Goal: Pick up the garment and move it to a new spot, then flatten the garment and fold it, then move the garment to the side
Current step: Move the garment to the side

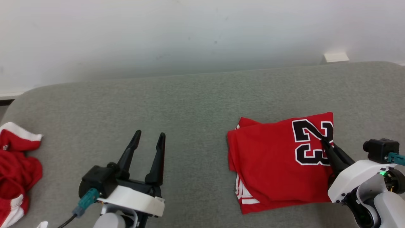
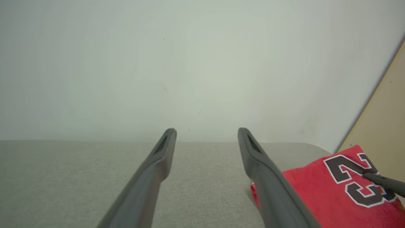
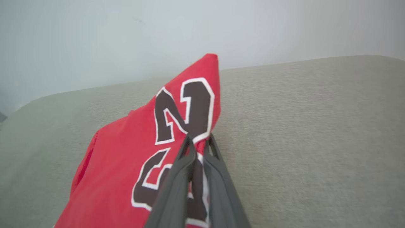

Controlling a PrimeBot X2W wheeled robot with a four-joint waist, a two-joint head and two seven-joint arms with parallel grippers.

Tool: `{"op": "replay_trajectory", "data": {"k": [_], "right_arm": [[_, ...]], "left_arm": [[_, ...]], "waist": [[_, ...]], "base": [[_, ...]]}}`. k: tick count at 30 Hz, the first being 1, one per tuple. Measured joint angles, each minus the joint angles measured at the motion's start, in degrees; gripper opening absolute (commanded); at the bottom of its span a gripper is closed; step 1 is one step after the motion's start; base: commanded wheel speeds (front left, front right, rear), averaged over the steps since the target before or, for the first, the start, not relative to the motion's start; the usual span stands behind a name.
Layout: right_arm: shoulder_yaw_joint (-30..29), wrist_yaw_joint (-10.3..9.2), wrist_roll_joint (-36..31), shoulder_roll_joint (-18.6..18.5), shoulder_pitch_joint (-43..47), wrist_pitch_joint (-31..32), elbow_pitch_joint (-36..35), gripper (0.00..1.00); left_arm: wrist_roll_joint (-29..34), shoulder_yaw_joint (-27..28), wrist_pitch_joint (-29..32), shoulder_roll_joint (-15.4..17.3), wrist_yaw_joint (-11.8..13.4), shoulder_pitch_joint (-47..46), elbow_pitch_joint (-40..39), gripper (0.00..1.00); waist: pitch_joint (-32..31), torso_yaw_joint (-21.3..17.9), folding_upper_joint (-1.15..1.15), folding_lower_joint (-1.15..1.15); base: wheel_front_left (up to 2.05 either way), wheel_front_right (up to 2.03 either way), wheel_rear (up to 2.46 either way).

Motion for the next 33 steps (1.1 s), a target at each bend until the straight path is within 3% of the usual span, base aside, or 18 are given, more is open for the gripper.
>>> {"op": "replay_trajectory", "data": {"k": [10, 18, 26, 33], "right_arm": [[-2.3, 0.0, 1.0, 0.26, -1.26, -3.61, 0.37, 0.0], [-3.81, 0.0, 2.05, -1.04, -7.36, -5.38, 2.15, 0.0], [-4.26, 0.01, 1.86, -9.78, -20.78, -4.64, 7.54, 0.0], [-6.24, 0.02, 2.37, -16.81, -30.71, -4.92, 18.53, 0.0]], "left_arm": [[0.63, -5.22, 0.0, 0.97, -0.01, -2.46, 0.21, 1.0], [1.8, -8.31, 0.0, 3.03, -0.01, -6.39, -0.34, 1.0], [2.56, -9.56, 0.0, 5.8, -0.01, -10.47, -2.35, 1.0], [3.03, -9.4, 0.0, 7.26, -0.01, -12.91, -4.48, 1.0]], "waist": [[2.82, -10.13, 0.0, 0.0], [8.88, -12.89, 0.0, 0.0], [16.79, -11.49, 0.0, 0.0], [24.3, -8.8, 0.0, 0.01]], "base": [[0.0, 0.0, 0.0], [0.0, 0.0, 0.0], [0.0, 0.0, 0.0], [0.0, 0.0, 0.0]]}}
